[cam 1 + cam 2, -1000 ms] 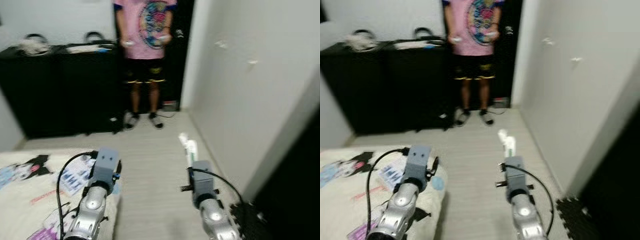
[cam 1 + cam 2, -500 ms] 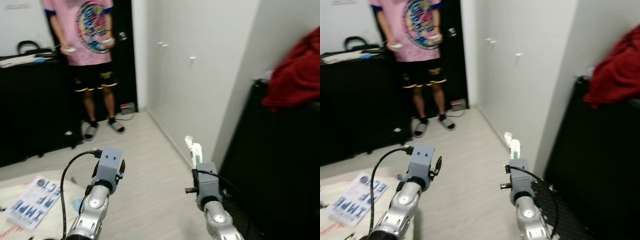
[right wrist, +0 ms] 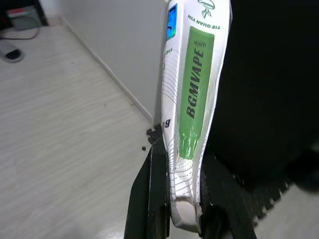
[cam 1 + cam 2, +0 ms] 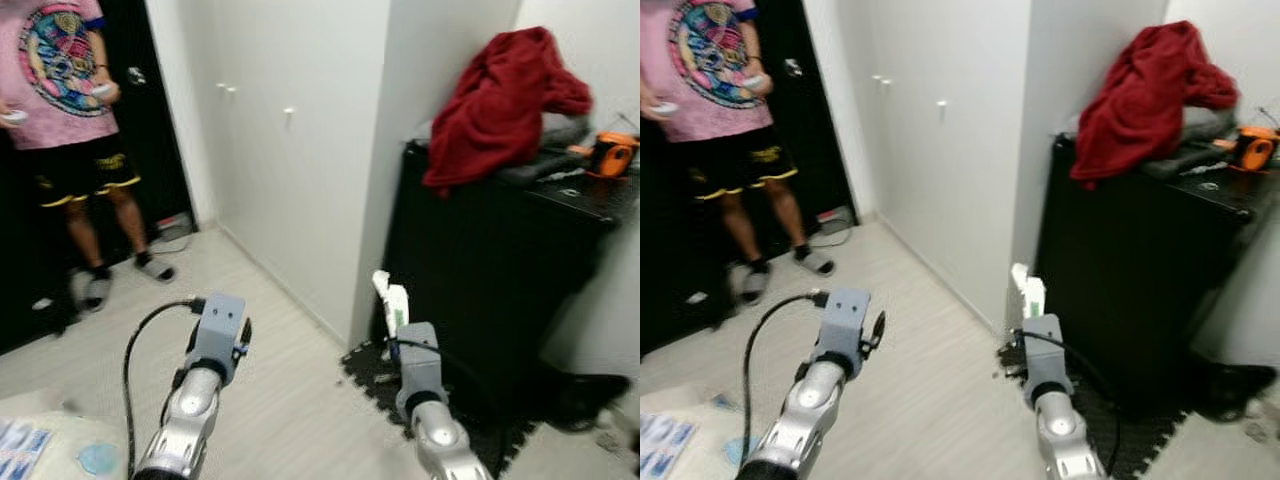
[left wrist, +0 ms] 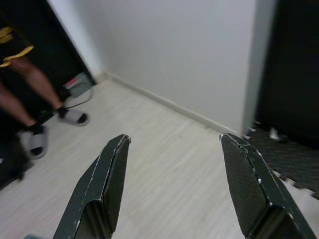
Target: Clean up the room
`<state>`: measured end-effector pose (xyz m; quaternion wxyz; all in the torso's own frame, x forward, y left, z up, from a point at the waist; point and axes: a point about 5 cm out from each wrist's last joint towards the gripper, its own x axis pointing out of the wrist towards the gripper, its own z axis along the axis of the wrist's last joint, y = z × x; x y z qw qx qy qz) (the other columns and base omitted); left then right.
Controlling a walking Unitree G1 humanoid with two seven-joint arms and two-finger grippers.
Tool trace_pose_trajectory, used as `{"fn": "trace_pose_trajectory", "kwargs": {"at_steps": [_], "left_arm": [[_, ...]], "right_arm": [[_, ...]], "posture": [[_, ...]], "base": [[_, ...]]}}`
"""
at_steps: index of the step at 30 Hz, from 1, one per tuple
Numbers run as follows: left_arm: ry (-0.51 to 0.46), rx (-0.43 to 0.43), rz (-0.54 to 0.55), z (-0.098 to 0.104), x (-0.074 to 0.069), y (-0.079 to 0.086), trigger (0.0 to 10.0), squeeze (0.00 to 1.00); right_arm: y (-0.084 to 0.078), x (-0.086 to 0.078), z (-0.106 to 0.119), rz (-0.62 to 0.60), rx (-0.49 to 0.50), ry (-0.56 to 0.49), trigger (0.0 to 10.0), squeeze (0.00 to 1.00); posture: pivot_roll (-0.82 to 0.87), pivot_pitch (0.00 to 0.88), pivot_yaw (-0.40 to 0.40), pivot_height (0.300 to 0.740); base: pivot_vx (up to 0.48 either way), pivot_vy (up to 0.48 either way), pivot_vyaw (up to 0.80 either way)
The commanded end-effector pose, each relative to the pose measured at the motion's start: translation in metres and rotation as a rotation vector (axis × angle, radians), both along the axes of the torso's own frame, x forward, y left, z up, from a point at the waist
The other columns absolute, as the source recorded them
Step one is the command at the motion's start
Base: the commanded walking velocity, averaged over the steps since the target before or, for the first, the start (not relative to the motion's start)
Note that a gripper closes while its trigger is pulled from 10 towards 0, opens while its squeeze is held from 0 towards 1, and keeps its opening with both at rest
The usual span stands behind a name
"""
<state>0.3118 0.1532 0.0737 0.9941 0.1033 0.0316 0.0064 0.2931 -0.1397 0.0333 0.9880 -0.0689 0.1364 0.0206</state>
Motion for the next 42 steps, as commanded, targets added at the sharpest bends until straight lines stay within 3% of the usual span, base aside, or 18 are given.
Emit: {"fn": "trace_pose_trajectory", "kwargs": {"at_steps": [1, 42], "left_arm": [[0.019, 0.001, 0.004, -0.0046, -0.0015, 0.0007, 10.0, 0.0], [0.019, 0.001, -0.008, -0.003, -0.001, -0.0008, 10.0, 0.0]], "right_arm": [[-0.0001, -0.0015, -0.0028, 0.0, 0.007, 0.014, 10.0, 0.0], [-0.0079, -0.0016, -0.0078, -0.055, 0.019, 0.045, 10.0, 0.0]], "posture": [[-0.03, 0.012, 0.023, 0.74], [-0.03, 0.008, 0.025, 0.74]], "base": [[0.0, 0.0, -0.8], [0.0, 0.0, -0.8]]}}
